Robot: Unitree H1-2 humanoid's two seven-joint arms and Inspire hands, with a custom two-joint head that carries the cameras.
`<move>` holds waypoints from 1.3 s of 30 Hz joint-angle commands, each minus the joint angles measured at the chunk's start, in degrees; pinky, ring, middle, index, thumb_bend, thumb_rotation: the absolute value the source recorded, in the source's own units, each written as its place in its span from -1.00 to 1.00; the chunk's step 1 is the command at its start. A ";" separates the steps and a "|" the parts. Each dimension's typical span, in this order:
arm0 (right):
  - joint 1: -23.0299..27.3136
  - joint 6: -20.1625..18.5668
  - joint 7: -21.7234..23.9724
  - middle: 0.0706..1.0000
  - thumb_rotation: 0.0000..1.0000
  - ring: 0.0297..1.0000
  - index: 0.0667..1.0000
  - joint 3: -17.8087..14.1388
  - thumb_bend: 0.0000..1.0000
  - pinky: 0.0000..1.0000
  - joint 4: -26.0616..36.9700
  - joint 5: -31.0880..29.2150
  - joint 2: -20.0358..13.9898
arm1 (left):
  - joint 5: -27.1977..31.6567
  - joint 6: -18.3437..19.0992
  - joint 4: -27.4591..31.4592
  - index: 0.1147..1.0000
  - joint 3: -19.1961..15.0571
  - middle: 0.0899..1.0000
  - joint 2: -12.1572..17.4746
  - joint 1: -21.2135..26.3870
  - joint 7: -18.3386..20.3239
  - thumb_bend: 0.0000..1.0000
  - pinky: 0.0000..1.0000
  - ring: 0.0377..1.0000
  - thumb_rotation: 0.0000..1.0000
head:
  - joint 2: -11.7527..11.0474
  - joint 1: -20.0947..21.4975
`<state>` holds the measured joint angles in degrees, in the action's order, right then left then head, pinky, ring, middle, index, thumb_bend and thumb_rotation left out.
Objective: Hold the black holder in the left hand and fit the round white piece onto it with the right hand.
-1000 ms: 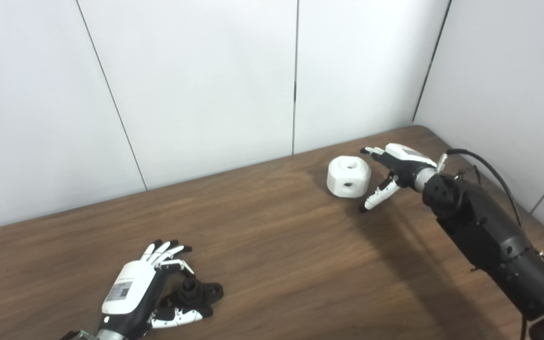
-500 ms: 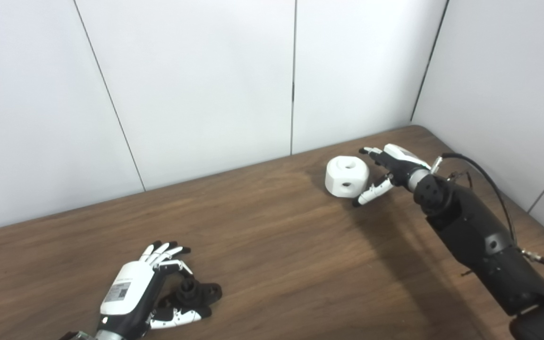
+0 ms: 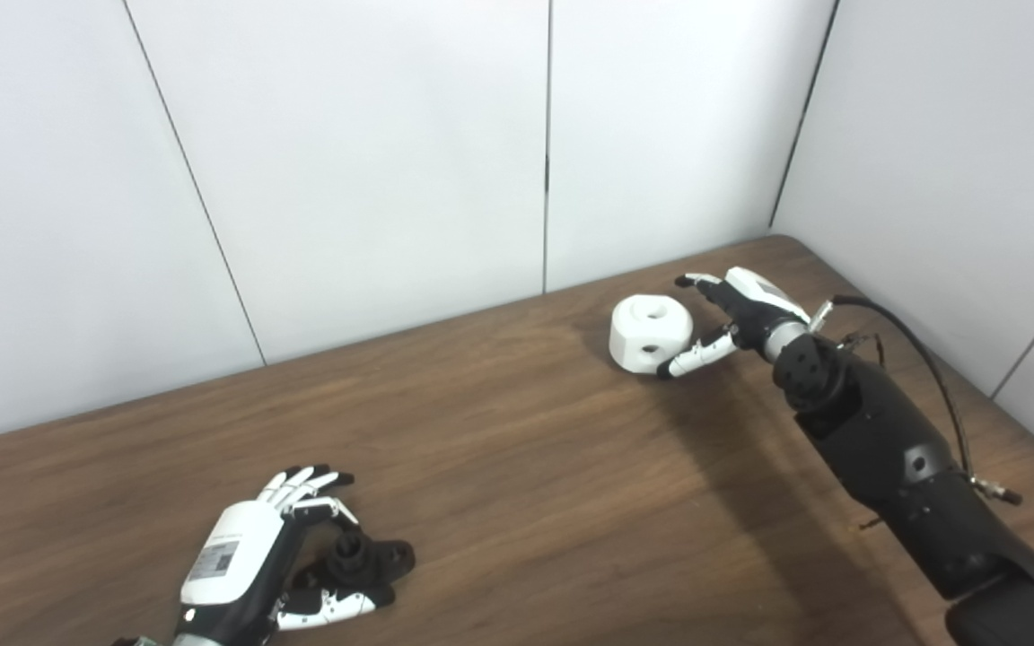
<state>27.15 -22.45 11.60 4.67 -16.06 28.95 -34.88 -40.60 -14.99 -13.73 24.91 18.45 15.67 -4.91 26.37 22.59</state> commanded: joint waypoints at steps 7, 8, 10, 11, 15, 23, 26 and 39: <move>2.46 1.24 1.09 0.92 -0.49 0.84 0.78 1.53 0.73 0.48 1.44 -1.15 0.34 | -2.35 3.35 -4.35 -0.16 1.27 0.65 1.28 -7.89 1.84 0.04 0.88 0.81 -0.90 | 0.66 -0.51; 2.55 1.11 1.33 0.93 -0.49 0.84 0.78 1.81 0.73 0.49 1.48 -1.10 0.32 | -2.38 3.41 -4.37 -0.16 1.24 0.65 1.24 -7.92 1.85 0.04 0.88 0.81 -0.90 | 0.66 -0.51; 2.70 0.88 1.82 0.93 -0.50 0.85 0.79 2.37 0.72 0.49 1.62 -1.04 0.29 | -2.63 3.47 -4.52 -0.16 1.28 0.65 1.24 -7.95 1.84 0.04 0.89 0.81 -0.91 | 0.79 -0.60; 2.71 0.68 2.04 0.94 -0.50 0.85 0.79 2.61 0.73 0.50 1.82 -1.00 0.28 | -2.86 3.63 -4.45 -0.16 1.35 0.66 1.27 -8.01 1.91 0.04 0.88 0.81 -0.90 | 1.00 -0.70; 2.98 0.52 2.91 0.94 -0.50 0.86 0.79 3.61 0.74 0.50 1.96 -1.02 0.15 | -2.45 3.89 -4.35 -0.16 1.21 0.67 1.10 -8.15 2.42 0.04 0.91 0.83 -0.90 | 1.14 -0.71; 3.52 0.18 4.19 0.94 -0.44 0.83 0.80 5.90 0.75 0.43 1.46 -0.15 0.17 | -2.69 4.15 -4.05 -0.16 1.37 0.67 0.88 -8.39 2.65 0.04 0.93 0.83 -0.90 | 1.53 -1.00; 3.58 0.05 4.33 0.94 -0.45 0.82 0.79 6.37 0.76 0.41 1.30 0.15 0.56 | -3.13 3.83 -4.37 -0.16 1.58 0.66 0.85 -8.32 2.14 0.04 0.90 0.82 -0.90 | 1.58 -1.00; 4.32 1.31 1.92 0.88 -0.45 0.79 0.47 7.50 0.68 0.43 -1.41 0.44 2.81 | -2.47 3.65 -4.41 -0.16 1.19 0.67 0.96 -8.57 2.36 0.04 0.94 0.83 -0.90 | 2.21 -1.41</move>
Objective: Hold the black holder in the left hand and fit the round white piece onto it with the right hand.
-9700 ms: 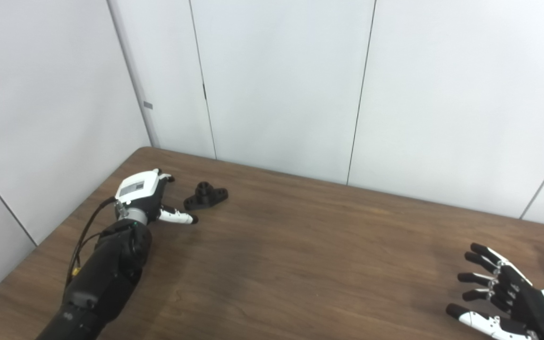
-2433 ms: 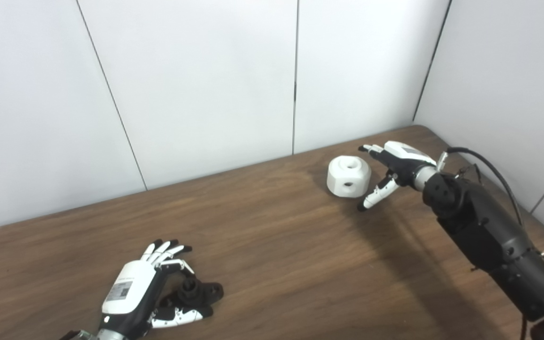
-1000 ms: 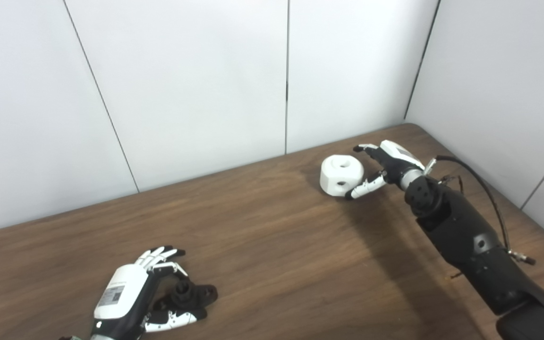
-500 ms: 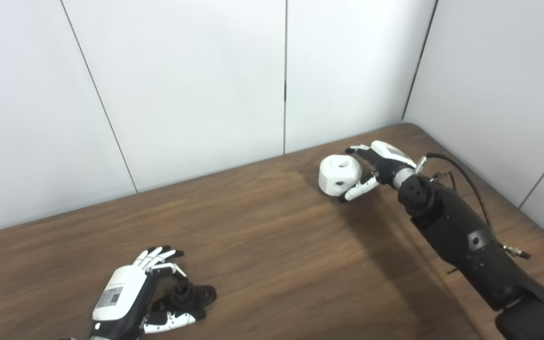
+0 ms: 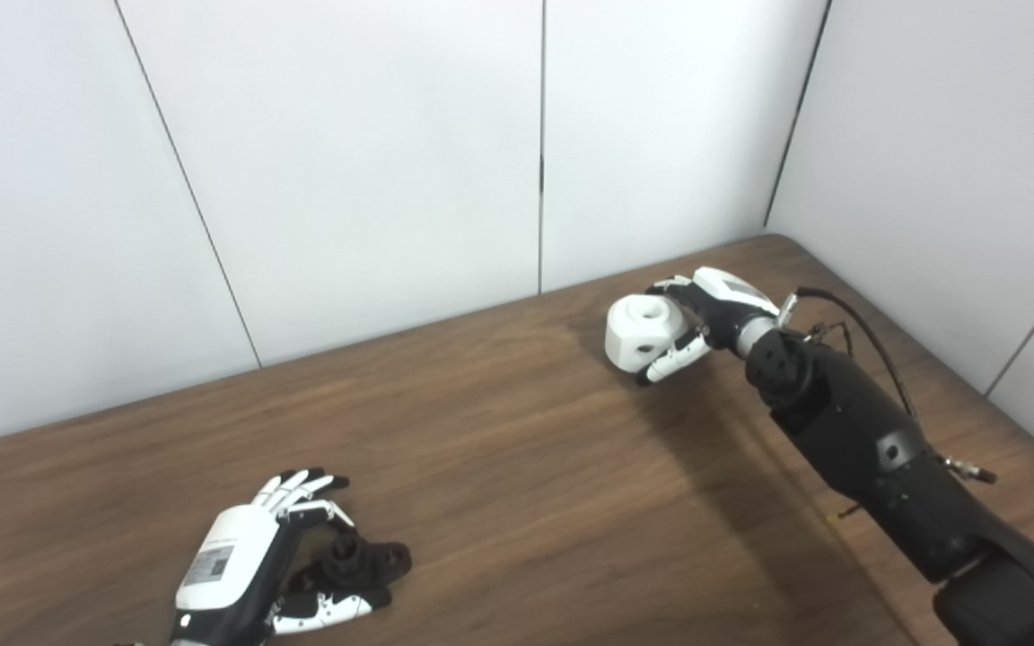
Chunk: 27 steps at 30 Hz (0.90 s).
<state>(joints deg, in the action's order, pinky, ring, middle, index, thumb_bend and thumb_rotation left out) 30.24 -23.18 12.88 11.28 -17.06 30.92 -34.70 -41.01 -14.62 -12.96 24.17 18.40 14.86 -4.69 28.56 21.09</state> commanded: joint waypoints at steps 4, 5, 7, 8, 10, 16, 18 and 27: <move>1.00 5.61 -4.90 0.69 -0.68 0.64 0.03 0.16 0.23 0.44 -2.99 -1.20 4.28 | -2.29 3.02 -5.25 -0.16 1.91 0.67 1.04 -7.84 1.77 0.04 0.95 0.83 -0.90 | 0.13 -0.01; 0.97 6.39 -6.04 0.64 -0.70 0.60 -0.04 0.08 0.13 0.43 -3.53 -1.14 4.56 | -2.44 3.01 -5.24 -0.16 1.94 0.66 1.05 -7.85 1.66 0.04 0.93 0.82 -0.90 | 0.13 -0.01; 0.74 7.88 -8.63 0.55 -0.73 0.56 -0.09 -0.14 0.05 0.42 -4.42 -0.87 5.32 | -2.46 3.25 -5.16 -0.16 1.95 0.67 1.10 -7.86 1.94 0.04 0.92 0.82 -0.90 | 0.28 -0.49; 0.66 8.39 -9.54 0.53 -0.73 0.55 -0.10 -0.20 0.04 0.42 -4.75 -0.78 5.59 | -2.37 3.45 -5.05 -0.16 1.91 0.67 1.09 -7.90 2.19 0.04 0.92 0.82 -0.90 | 0.28 -0.49; 0.69 9.11 -10.90 0.50 -0.73 0.54 -0.10 -0.13 0.03 0.42 -5.45 -0.38 6.04 | -2.08 3.85 -4.81 -0.16 1.80 0.68 1.05 -7.94 2.72 0.04 0.95 0.83 -0.90 | 0.32 -0.55; 1.05 10.66 -13.35 0.46 -0.73 0.53 -0.11 -0.05 0.03 0.40 -7.13 0.04 6.87 | -1.97 3.59 -5.18 -0.16 1.66 0.68 0.96 -7.64 2.64 0.04 0.95 0.84 -0.90 | 0.31 -0.80; 1.05 10.72 -13.78 0.46 -0.73 0.54 -0.11 -0.11 0.03 0.40 -7.26 0.12 7.11 | -2.07 3.60 -5.17 -0.16 1.65 0.68 0.97 -7.55 2.57 0.04 0.93 0.83 -0.90 | 0.31 -0.89; 1.06 11.64 -15.22 0.42 -0.73 0.51 -0.11 0.58 0.03 0.32 -5.69 1.05 7.67 | -2.63 3.30 -5.97 -0.16 1.72 0.67 1.26 -6.86 2.15 0.04 0.91 0.82 -0.90 | 0.36 -1.82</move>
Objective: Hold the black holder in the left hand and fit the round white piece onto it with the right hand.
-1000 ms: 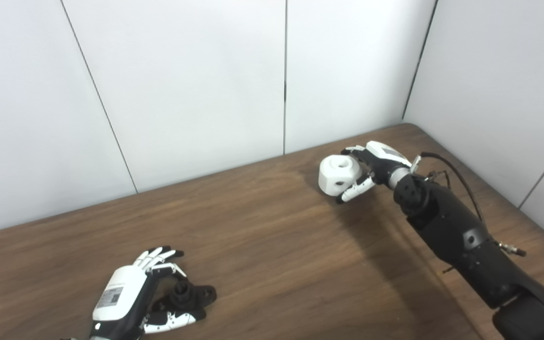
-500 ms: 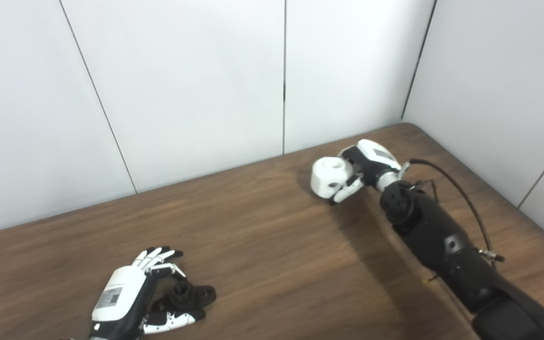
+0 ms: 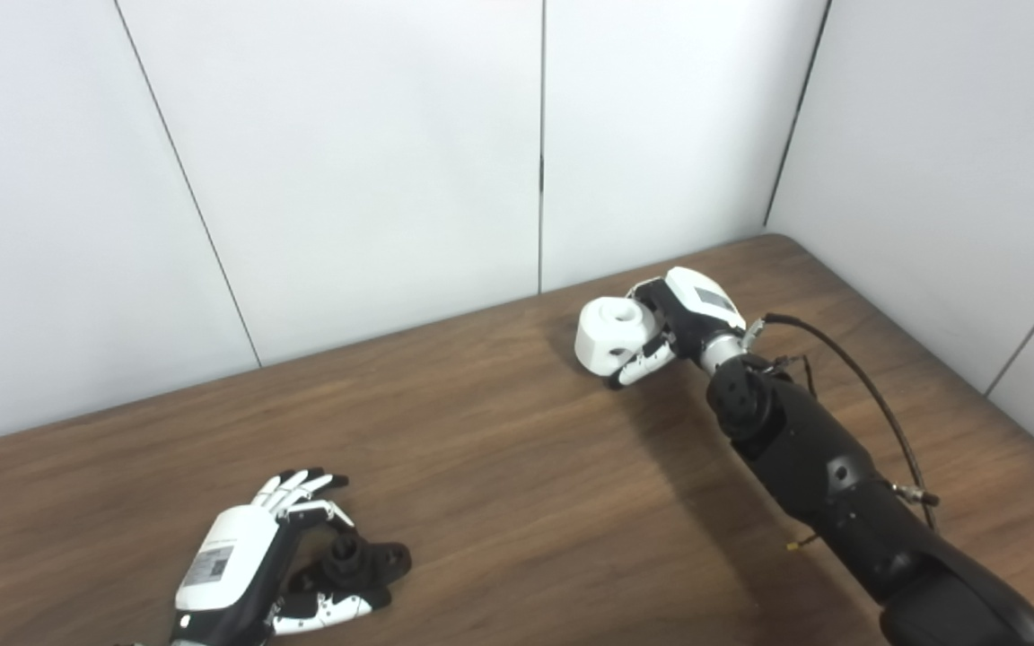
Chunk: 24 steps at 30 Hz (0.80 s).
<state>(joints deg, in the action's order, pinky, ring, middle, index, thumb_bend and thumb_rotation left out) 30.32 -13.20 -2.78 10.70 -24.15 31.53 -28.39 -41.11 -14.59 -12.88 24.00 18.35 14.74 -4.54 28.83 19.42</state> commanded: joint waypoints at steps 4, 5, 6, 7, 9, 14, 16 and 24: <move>1.45 1.42 -0.12 0.40 -0.73 0.52 -0.11 1.24 0.03 0.31 4.79 1.10 1.99 | -2.56 3.22 -6.10 -0.16 1.86 0.67 1.41 -6.68 1.91 0.04 0.91 0.83 -0.90 | 0.33 -0.49; 1.52 1.60 -0.28 0.39 -0.73 0.50 -0.11 1.26 0.04 0.28 5.51 1.28 2.06 | -2.51 3.23 -6.03 -0.16 1.82 0.67 1.41 -6.70 1.92 0.04 0.90 0.83 -0.90 | 0.33 -0.49; 1.61 1.54 -0.30 0.38 -0.73 0.49 -0.11 1.31 0.04 0.27 6.32 1.49 2.12 | -2.43 3.21 -5.99 -0.16 1.77 0.67 1.43 -6.73 1.93 0.04 0.90 0.83 -0.90 | 0.46 -0.77; 1.70 1.31 -0.09 0.38 -0.73 0.49 -0.11 1.32 0.04 0.26 7.37 1.70 2.19 | -2.46 3.12 -6.09 -0.16 1.80 0.67 1.44 -6.71 1.84 0.04 0.91 0.83 -0.90 | 0.46 -0.77; 1.91 0.68 0.51 0.38 -0.73 0.49 -0.11 1.13 0.03 0.27 9.30 1.96 2.43 | -2.68 3.29 -6.12 -0.16 1.90 0.67 1.45 -6.66 1.92 0.04 0.91 0.83 -0.90 | 0.46 -0.77; 2.33 -0.09 2.14 0.40 -0.73 0.49 -0.11 0.37 0.03 0.25 13.84 2.10 2.81 | -2.82 3.44 -5.80 -0.16 1.91 0.68 1.44 -6.80 2.17 0.04 0.92 0.84 -0.90 | 0.95 -1.80; 2.57 -0.04 3.14 0.40 -0.73 0.50 -0.11 0.29 0.03 0.24 16.46 2.38 2.53 | -2.77 3.04 -6.06 -0.16 1.88 0.67 1.40 -6.76 1.80 0.04 0.91 0.83 -0.90 | 1.09 -2.21; 4.02 0.22 7.83 0.41 -0.74 0.49 -0.11 0.18 0.04 0.19 26.11 3.72 1.68 | -3.15 3.18 -6.90 -0.16 2.12 0.68 1.02 -6.36 1.43 0.04 0.92 0.85 -0.90 | 1.82 -5.15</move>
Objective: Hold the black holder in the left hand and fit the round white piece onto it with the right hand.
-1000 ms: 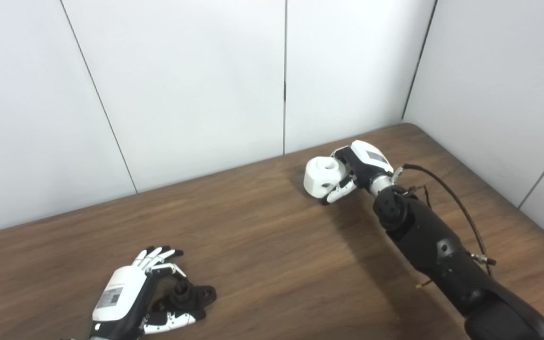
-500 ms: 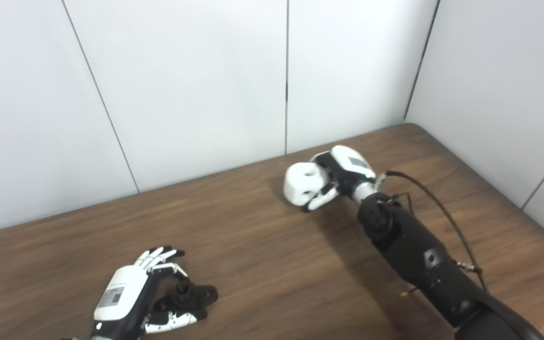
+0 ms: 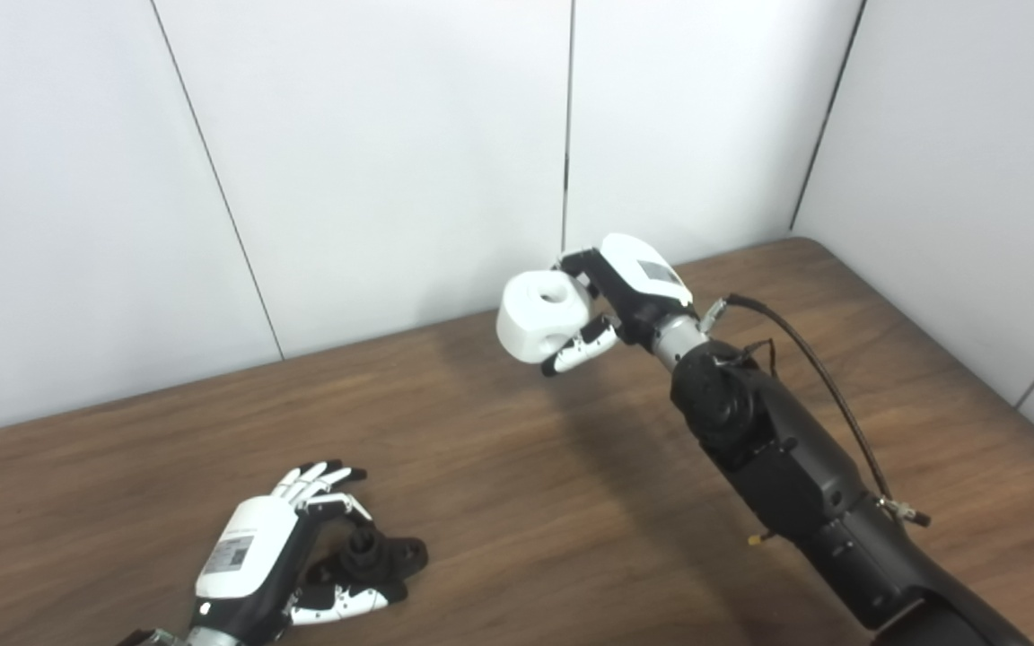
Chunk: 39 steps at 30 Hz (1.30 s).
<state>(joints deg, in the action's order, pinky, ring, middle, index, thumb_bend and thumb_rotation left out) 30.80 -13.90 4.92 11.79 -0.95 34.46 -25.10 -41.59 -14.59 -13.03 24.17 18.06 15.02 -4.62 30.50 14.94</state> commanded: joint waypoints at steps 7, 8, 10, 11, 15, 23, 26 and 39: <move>4.25 2.41 4.56 0.38 -0.74 0.45 -0.11 -0.09 0.04 0.19 8.68 0.87 -1.17 | -3.12 3.45 -7.35 -0.16 2.26 0.70 0.34 -6.36 1.04 0.05 0.94 0.86 -0.90 | 0.96 -4.86; 4.23 2.62 5.11 0.38 -0.74 0.45 -0.11 -0.07 0.04 0.20 9.20 0.71 -1.08 | -3.31 3.64 -7.31 -0.16 2.37 0.70 0.23 -6.30 1.10 0.05 0.95 0.86 -0.90 | 1.01 -5.09; 4.21 3.09 6.44 0.38 -0.74 0.46 -0.11 0.13 0.04 0.21 10.35 0.35 -0.96 | -3.61 4.01 -7.32 -0.16 2.52 0.71 -0.10 -6.17 1.15 0.05 0.95 0.87 -0.90 | 1.36 -6.60; 4.17 3.26 7.02 0.39 -0.74 0.46 -0.11 0.20 0.04 0.20 10.85 0.22 -0.80 | -3.67 4.16 -7.38 -0.16 2.52 0.71 -0.28 -6.12 1.16 0.05 0.95 0.88 -0.90 | 1.45 -7.03; 3.69 4.56 8.08 0.37 -0.74 0.45 -0.11 1.09 0.04 0.19 12.20 0.68 -0.04 | -3.92 4.74 -7.33 -0.16 2.51 0.71 -1.01 -5.98 1.28 0.05 0.98 0.89 -0.90 | 1.85 -9.14; 2.89 7.27 10.10 0.40 -0.73 0.50 -0.11 3.46 0.04 0.21 13.21 0.71 1.83 | -4.39 5.38 -7.69 -0.17 2.55 0.72 -2.09 -5.46 1.41 0.05 0.98 0.89 -0.89 | 2.66 -12.17; 2.75 8.02 11.44 0.41 -0.73 0.51 -0.11 4.21 0.04 0.22 13.01 0.35 2.57 | -4.82 5.56 -7.87 -0.17 2.62 0.73 -2.54 -5.22 1.35 0.05 0.98 0.90 -0.89 | 2.83 -13.12; 2.98 12.47 12.70 0.42 -0.72 0.53 -0.11 7.79 0.04 0.23 9.88 2.42 5.04 | -4.86 5.36 -8.61 -0.17 2.61 0.73 -4.15 -4.90 0.80 0.05 1.00 0.91 -0.89 | 3.68 -16.13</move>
<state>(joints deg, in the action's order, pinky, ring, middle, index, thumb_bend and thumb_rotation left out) 30.91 -3.43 18.28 20.01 8.11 36.79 -20.57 -44.00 -14.46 -14.78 24.34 15.57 16.34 -4.83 34.10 -1.14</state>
